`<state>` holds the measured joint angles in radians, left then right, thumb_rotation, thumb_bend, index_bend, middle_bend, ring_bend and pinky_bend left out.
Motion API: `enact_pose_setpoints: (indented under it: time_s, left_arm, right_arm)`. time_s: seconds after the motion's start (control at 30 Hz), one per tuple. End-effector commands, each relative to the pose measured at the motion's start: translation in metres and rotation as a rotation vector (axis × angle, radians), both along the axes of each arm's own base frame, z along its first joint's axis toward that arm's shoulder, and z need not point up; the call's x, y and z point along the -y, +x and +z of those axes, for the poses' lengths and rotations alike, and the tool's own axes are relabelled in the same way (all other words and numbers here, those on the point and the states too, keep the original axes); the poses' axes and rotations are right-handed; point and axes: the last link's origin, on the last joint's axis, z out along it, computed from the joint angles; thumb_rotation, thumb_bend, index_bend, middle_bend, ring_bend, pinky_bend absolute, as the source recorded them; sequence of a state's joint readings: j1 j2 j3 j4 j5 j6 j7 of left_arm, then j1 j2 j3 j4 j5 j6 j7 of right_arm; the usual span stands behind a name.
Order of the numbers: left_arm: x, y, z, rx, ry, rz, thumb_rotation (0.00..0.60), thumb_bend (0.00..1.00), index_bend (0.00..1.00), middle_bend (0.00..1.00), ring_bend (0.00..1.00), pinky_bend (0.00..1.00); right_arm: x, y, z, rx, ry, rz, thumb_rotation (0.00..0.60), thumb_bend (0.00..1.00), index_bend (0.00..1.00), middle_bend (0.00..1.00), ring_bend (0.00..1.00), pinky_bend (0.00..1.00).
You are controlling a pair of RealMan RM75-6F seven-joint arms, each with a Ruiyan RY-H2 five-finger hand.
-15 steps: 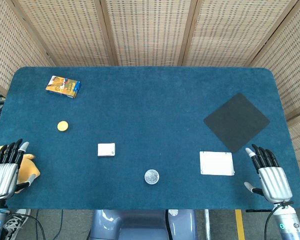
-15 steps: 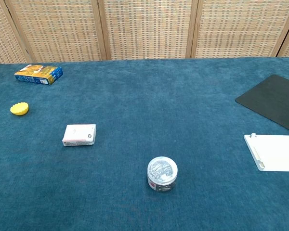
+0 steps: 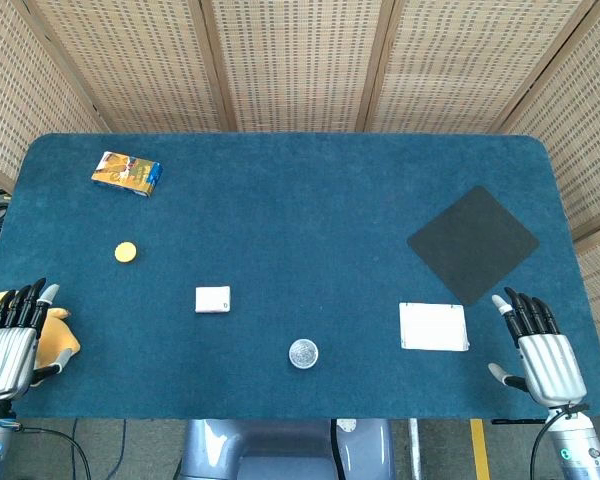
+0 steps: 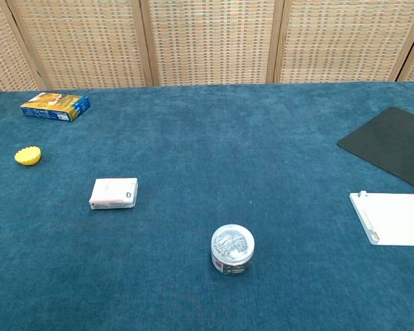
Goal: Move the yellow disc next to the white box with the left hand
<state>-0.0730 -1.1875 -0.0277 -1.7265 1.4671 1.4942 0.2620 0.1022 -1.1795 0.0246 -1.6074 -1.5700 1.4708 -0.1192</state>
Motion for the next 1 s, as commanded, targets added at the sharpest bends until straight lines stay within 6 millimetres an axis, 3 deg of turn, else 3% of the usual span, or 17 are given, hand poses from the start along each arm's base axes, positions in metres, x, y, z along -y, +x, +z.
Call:
enact_pose_setpoints:
  time_s: [0.03, 0.77, 1.0]
  left_arm:
    - [0.000, 0.000, 0.001, 0.002, 0.002, 0.000, 0.600, 0.25, 0.00, 0.00, 0.00, 0.00]
    - [-0.003, 0.002, 0.000, 0.030, -0.004, -0.003, 0.600, 0.25, 0.00, 0.00, 0.00, 0.00]
    - [-0.030, 0.006, 0.018, 0.051, 0.004, -0.015, 0.600, 0.24, 0.00, 0.00, 0.00, 0.00]
  right_arm:
    - [0.001, 0.001, 0.001, 0.006, -0.015, 0.010, 0.600, 0.00, 0.07, 0.00, 0.00, 0.06]
    - [0.002, -0.002, -0.001, 0.009, -0.005, -0.003, 0.600, 0.00, 0.07, 0.00, 0.00, 0.06]
    - [0.004, -0.005, 0.001, 0.023, -0.003, -0.020, 0.600, 0.00, 0.07, 0.00, 0.00, 0.06]
